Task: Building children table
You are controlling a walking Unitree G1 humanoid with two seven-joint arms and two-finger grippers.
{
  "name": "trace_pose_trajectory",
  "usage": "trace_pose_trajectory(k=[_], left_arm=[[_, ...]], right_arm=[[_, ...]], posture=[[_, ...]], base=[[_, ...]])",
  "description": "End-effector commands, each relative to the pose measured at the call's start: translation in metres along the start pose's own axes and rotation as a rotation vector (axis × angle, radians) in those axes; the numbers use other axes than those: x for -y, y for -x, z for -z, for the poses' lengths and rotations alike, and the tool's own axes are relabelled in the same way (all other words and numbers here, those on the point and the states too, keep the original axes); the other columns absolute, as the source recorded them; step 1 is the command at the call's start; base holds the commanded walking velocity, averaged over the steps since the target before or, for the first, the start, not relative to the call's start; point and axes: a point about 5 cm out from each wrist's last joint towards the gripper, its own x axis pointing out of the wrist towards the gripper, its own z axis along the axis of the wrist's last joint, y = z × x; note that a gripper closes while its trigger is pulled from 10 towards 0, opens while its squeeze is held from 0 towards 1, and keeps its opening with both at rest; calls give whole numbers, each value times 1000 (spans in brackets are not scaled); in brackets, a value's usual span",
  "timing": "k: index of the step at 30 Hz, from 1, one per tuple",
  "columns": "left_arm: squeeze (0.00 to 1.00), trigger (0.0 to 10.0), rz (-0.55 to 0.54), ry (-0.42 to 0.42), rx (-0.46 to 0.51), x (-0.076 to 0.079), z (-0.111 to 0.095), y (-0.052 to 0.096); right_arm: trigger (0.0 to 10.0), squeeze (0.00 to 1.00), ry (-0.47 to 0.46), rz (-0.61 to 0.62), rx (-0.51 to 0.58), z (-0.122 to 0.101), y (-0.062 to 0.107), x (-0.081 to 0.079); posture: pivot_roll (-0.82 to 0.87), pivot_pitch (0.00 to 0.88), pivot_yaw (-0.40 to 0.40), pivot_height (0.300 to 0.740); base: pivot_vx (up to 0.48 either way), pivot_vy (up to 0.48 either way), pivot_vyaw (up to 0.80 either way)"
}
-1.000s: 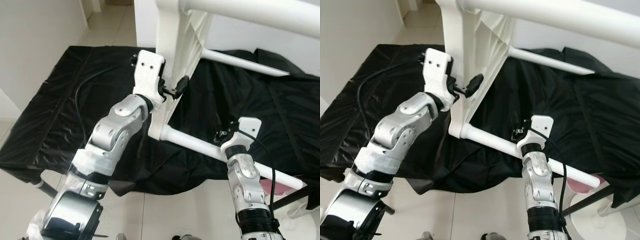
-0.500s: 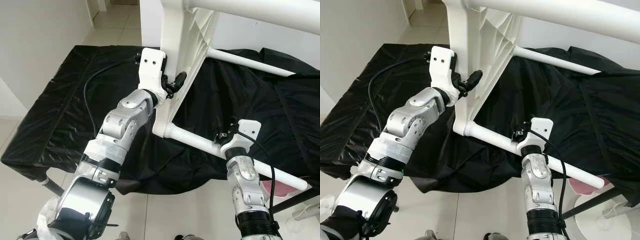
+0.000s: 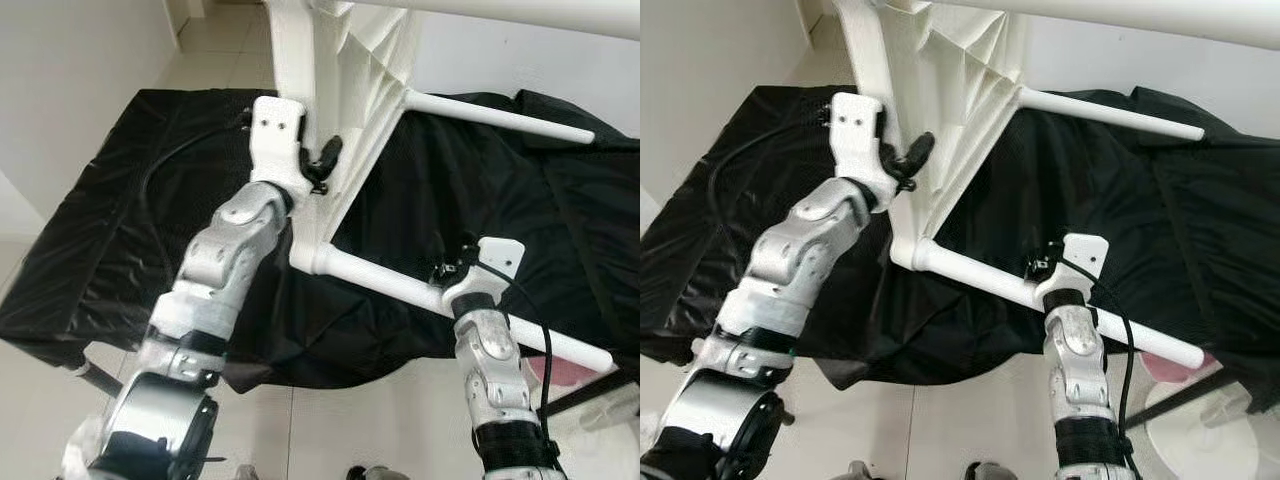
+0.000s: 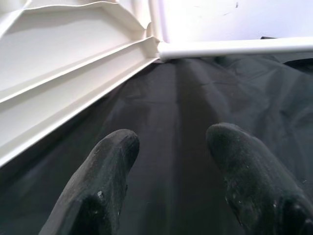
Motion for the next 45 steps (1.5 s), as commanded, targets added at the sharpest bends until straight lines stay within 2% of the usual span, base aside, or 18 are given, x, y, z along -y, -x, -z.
trace_pose_trajectory(k=[1, 9, 13, 15, 16, 18, 19, 20, 25, 31, 45], left_arm=[[0, 0, -155, -39, 61, -21, -15, 10], [0, 0, -299, -146, 123, -34, -35, 35], [0, 0, -309, -153, 125, -35, -36, 37], [0, 0, -379, -159, 135, -39, -39, 47], [0, 0, -379, -159, 135, -39, -39, 47], [0, 0, -463, -193, 144, -42, -43, 59], [0, 0, -463, -193, 144, -42, -43, 59], [0, 0, -548, -229, 163, -46, -50, 70], [0, 0, -617, -260, 177, -51, -55, 79], [0, 0, -786, -306, 196, -67, -64, 102], [0, 0, -889, -335, 173, -71, -64, 121]], right_arm=[[10000, 0, 0, -10, -38, 6, 0, -1], [10000, 0, 11, -51, -35, 3, -9, -3], [10000, 0, 12, -54, -35, 3, -10, -2], [10000, 0, 12, -71, -34, 2, -13, -4], [10000, 0, 12, -71, -34, 2, -13, -4], [10000, 0, 9, -91, -36, 2, -16, -7], [10000, 0, 9, -91, -36, 2, -16, -7], [10000, 0, 4, -116, -39, 2, -19, -12], [10000, 0, 1, -136, -36, 1, -23, -16], [10000, 0, -3, -167, -25, -4, -32, -21], [10000, 0, 1, -186, -23, -4, -35, -22]], posture=[[40, 79, 5, 740], [61, 87, -30, 740], [61, 87, -30, 740], [71, 93, -46, 740], [71, 93, -46, 740], [81, 97, -60, 740], [81, 97, -60, 740], [89, 100, -73, 740], [97, 103, -88, 740], [109, 108, -112, 740], [104, 112, -119, 740]], base=[[0, 0, 0], [0, 0, 0], [0, 0, 0], [0, 0, 0], [0, 0, 0], [0, 0, 0], [0, 0, 0], [0, 0, 0], [0, 0, 0], [0, 0, 0], [0, 0, 0]])
